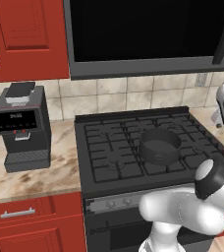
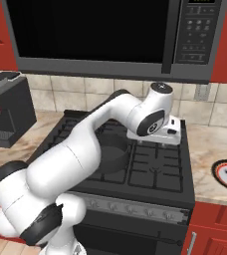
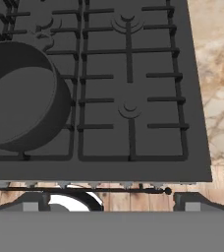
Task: Retrieve the frozen meat and place it in the pot on a burner. Then turn the burner on.
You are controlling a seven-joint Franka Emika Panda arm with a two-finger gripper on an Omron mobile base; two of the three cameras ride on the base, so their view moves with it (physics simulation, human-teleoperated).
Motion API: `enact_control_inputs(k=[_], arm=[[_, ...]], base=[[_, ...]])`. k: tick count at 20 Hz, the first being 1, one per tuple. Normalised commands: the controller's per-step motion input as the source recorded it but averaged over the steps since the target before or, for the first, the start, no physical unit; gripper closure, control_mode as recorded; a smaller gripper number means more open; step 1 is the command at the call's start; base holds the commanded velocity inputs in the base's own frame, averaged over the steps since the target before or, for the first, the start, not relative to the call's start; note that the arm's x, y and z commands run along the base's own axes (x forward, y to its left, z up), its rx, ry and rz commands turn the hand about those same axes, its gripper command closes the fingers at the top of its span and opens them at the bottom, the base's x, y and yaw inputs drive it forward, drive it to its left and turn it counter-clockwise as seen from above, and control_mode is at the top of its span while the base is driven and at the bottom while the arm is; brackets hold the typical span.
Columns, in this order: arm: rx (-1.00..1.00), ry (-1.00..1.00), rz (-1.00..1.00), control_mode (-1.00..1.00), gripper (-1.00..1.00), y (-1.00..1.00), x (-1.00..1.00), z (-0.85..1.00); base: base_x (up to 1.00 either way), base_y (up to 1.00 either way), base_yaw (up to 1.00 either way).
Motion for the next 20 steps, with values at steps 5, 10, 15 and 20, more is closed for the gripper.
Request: enact_control_inputs(k=[5, 10, 15, 20], arm=[[0.00, 0.00, 0.00, -1.00, -1.00, -0.52, 0.00, 0.00], [0.00, 0.00, 0.00, -1.00, -1.00, -0.60, 0.00, -0.10], [0.00, 0.00, 0.00, -1.00, -1.00, -0.61, 0.00, -0.08], [-0.01, 0.00, 0.00, -1.00, -1.00, -0.56, 0.03, -0.09]], base=[[0.00, 0.00, 0.00], [0.00, 0.00, 0.00], [0.00, 0.00, 0.00], [0.00, 0.00, 0.00]])
